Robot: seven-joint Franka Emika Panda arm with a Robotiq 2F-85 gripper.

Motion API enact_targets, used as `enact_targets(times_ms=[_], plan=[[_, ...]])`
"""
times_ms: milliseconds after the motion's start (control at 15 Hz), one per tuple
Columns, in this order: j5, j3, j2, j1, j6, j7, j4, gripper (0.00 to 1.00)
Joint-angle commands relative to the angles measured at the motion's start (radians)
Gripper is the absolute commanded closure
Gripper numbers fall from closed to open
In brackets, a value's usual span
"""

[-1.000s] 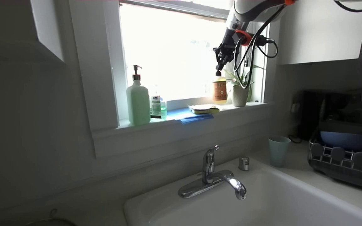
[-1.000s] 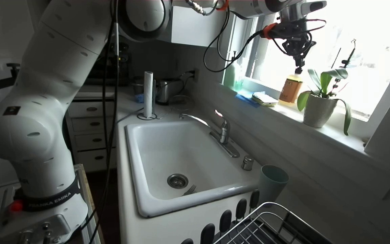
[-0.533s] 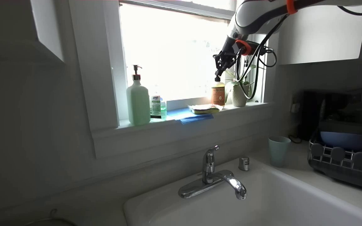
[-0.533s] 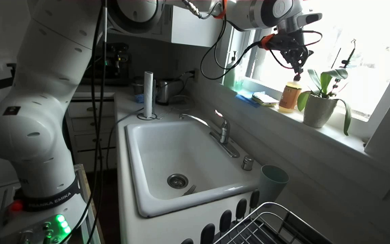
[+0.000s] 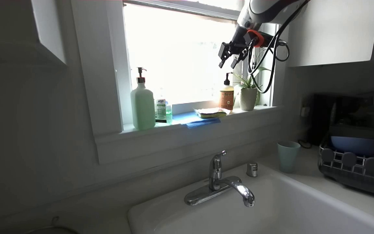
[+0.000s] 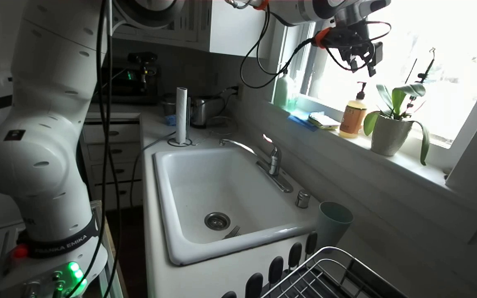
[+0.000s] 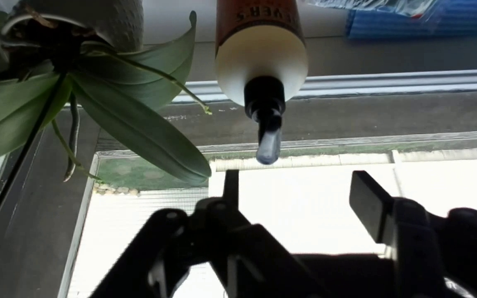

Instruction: Place the bottle on the right in-between the two bottles on the left then move the orange pump bottle to the far right.

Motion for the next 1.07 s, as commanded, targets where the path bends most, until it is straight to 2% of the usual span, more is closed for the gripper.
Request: enact_targets(times_ms=[0,733,867,1000], plan=[[0.009,0.013,-0.089,0.011,-0.044,0.001,-0.048,0.01],[0.046,0.047,-0.166,0.034,-0.381,0.054,-0.044,0.00],[0.070,0.053,-0.164,0.032,-0.419,0.049,-0.049,0.00],[0.041,0.048,-0.132,0.035,-0.401,0.040,-0.011,0.00]])
